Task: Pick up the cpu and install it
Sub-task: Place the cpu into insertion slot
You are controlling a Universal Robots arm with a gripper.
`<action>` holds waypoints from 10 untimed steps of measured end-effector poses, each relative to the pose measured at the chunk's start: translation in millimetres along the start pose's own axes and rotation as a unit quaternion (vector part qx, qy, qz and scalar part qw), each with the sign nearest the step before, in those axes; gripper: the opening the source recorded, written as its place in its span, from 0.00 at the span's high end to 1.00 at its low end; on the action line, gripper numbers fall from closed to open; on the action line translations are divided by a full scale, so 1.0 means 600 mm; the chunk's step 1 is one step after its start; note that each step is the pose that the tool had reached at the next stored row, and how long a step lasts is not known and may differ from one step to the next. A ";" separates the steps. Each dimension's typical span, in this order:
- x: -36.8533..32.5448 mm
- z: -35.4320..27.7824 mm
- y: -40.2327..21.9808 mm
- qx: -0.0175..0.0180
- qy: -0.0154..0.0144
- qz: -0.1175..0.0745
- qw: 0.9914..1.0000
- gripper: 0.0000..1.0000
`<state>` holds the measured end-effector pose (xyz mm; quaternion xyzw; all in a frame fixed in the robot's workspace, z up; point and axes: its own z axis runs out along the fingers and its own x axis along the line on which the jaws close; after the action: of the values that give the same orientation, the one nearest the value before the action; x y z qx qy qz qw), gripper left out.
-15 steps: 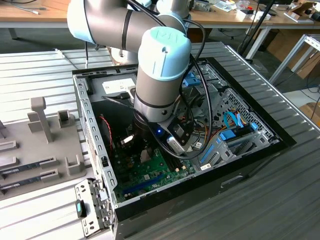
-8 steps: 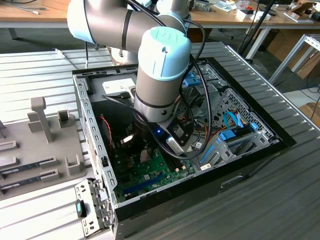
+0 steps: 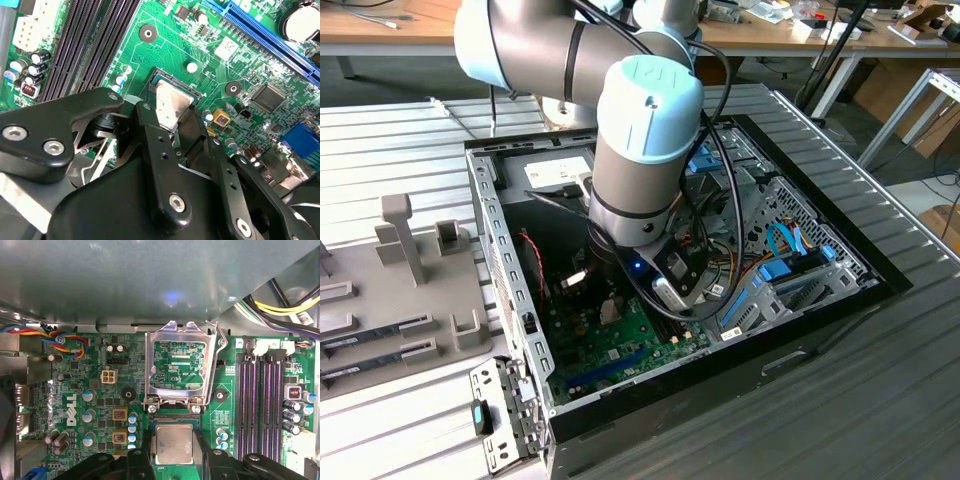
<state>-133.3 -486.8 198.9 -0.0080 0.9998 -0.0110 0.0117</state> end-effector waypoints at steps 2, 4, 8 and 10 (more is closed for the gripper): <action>0.000 0.001 0.000 0.000 0.000 0.000 1.000 0.58; 0.000 0.002 0.000 0.000 0.000 0.000 1.000 0.58; 0.000 0.003 0.000 -0.001 -0.001 0.000 1.000 0.51; 0.000 0.002 0.000 0.000 0.000 0.000 1.000 0.45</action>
<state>-133.2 -486.7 197.5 -0.0080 0.9998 -0.0107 0.0119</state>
